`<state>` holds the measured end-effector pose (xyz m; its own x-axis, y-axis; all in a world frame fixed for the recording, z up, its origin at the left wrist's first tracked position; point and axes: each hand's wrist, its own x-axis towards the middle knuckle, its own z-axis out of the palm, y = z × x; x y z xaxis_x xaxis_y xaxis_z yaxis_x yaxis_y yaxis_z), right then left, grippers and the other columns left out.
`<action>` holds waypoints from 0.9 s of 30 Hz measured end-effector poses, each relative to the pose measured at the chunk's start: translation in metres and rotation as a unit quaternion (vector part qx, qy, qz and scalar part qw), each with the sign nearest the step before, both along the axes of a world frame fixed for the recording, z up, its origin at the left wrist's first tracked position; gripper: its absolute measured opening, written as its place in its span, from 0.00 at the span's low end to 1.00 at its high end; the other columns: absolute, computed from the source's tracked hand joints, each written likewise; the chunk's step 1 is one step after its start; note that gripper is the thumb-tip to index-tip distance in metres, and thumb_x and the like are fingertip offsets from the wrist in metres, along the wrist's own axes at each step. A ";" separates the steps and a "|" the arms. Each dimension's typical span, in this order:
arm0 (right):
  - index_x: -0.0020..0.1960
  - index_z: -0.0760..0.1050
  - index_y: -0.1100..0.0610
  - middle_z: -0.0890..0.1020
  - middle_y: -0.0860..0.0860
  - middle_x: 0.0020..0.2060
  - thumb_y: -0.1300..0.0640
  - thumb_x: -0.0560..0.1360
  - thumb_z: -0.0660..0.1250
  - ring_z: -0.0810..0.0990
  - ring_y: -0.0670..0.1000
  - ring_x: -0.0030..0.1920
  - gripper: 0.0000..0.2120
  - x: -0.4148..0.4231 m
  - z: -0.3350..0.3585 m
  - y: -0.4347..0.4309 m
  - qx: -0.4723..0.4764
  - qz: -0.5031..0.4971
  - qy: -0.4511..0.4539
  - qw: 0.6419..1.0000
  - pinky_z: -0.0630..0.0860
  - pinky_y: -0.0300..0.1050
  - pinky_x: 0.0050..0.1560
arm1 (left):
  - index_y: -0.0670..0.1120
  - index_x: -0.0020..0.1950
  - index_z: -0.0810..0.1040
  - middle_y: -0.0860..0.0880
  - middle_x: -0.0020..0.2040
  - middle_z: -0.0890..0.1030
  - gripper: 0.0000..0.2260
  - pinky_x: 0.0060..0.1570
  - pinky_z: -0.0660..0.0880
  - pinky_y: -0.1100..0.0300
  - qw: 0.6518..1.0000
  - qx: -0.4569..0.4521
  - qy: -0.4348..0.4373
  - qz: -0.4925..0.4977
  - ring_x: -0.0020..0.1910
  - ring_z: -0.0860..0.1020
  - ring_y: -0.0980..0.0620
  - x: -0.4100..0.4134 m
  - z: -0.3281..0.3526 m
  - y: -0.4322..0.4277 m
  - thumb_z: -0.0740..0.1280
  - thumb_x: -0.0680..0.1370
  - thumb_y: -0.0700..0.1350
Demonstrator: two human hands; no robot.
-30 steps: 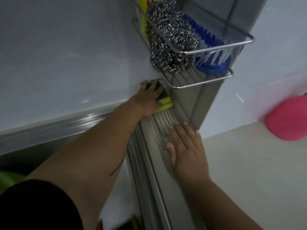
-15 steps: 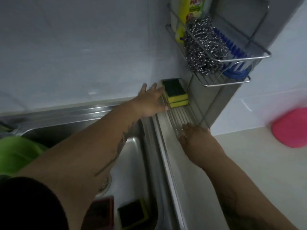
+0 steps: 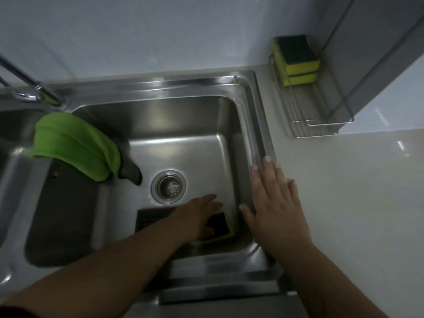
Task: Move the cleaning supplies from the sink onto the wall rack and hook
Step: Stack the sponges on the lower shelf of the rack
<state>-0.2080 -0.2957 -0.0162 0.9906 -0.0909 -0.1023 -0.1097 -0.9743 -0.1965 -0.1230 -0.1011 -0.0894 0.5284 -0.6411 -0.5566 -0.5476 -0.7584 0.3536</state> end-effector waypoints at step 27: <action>0.78 0.48 0.57 0.44 0.56 0.79 0.43 0.78 0.54 0.38 0.54 0.77 0.34 0.064 0.042 -0.062 0.053 -0.153 -0.196 0.967 0.45 0.56 0.76 | 0.60 0.74 0.62 0.49 0.57 0.75 0.36 0.39 0.80 0.53 0.923 -0.171 0.033 0.343 0.45 0.77 0.50 0.111 0.142 -0.054 0.73 0.69 0.50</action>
<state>-0.1442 -0.3580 0.0261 0.8836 -0.3948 0.2516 -0.2858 -0.8805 -0.3781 -0.0119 -0.1549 0.0524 0.8478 -0.3123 -0.4287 0.0511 -0.7564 0.6521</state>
